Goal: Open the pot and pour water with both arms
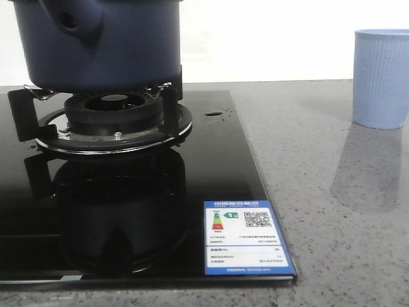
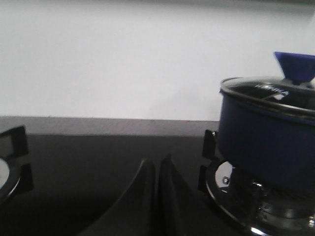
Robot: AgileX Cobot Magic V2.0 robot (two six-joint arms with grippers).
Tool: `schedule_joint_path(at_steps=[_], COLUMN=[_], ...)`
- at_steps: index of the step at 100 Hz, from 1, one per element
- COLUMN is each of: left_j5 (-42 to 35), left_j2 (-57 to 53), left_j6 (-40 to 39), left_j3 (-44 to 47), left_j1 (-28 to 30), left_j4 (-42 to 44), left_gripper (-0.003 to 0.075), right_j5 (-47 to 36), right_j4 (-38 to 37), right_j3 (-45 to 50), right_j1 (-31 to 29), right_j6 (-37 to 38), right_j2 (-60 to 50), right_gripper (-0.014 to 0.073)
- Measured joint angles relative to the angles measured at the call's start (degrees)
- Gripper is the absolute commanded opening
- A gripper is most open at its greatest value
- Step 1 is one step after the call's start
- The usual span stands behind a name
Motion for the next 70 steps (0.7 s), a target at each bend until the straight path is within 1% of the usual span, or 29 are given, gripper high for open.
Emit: schedule_joint_path(at_steps=[1,2,3,6,7,8,9,13,18,22,27,39,51,70], left_j5=[-0.11,-0.28,-0.30,-0.71,-0.69,-0.90,-1.06,-1.61,-2.14,-2.39,-2.55,-2.55,-5.66,-6.86], left_j2=[0.00,0.00,0.00,0.00,0.00,-0.12,-0.12,-0.87,-2.18,-3.69,-5.71,-10.43,-11.86,-11.86], left_j6=[-4.07,-6.12,-8.11,-17.66,-19.48,-22.90,-24.54,-33.08,-39.90,-43.30,-45.60,-47.46,-47.92,-48.06], left_j3=[0.10,0.04,0.04,0.28,0.26,0.49,0.59,1.35,2.63,4.03,5.71,9.32,13.15,13.15], left_j1=[0.00,0.00,0.00,-0.10,-0.08,-0.08,-0.13,-0.38,-0.80,-1.30,-1.92,-2.61,-2.70,-2.70], left_j4=[1.88,5.75,7.66,16.85,18.58,20.28,23.61,32.24,39.36,42.63,45.72,48.07,48.47,46.51], left_gripper=[-0.0016,-0.0016,-0.0016,-0.0016,-0.0016,-0.0016,-0.0016,-0.0016,-0.0016,-0.0016,-0.0016,-0.0016,-0.0016,-0.0016], right_j5=[0.00,0.00,0.00,0.00,0.00,0.00,0.00,0.00,0.00,0.00,0.00,0.00,0.10,0.10], right_j4=[0.00,0.00,0.00,0.00,0.00,0.00,0.00,0.00,0.00,0.00,0.00,0.00,0.00,0.00], right_j3=[0.00,0.00,0.00,0.00,0.00,0.00,0.00,0.00,0.00,0.00,0.00,0.00,0.00,0.10], right_j1=[0.00,0.00,0.00,0.00,0.00,0.00,0.00,0.00,0.00,0.00,0.00,0.00,0.00,0.10], right_j6=[0.00,0.00,0.00,0.00,0.00,0.00,0.00,0.00,0.00,0.00,0.00,0.00,-0.11,-0.11], right_j2=[0.00,0.00,0.00,0.00,0.00,0.00,0.00,0.00,0.00,0.00,0.00,0.00,0.00,0.00], right_gripper=[-0.0052,-0.0052,-0.0052,-0.0052,-0.0052,-0.0052,-0.0052,-0.0052,-0.0052,-0.0052,-0.0052,-0.0052,-0.0052,-0.0052])
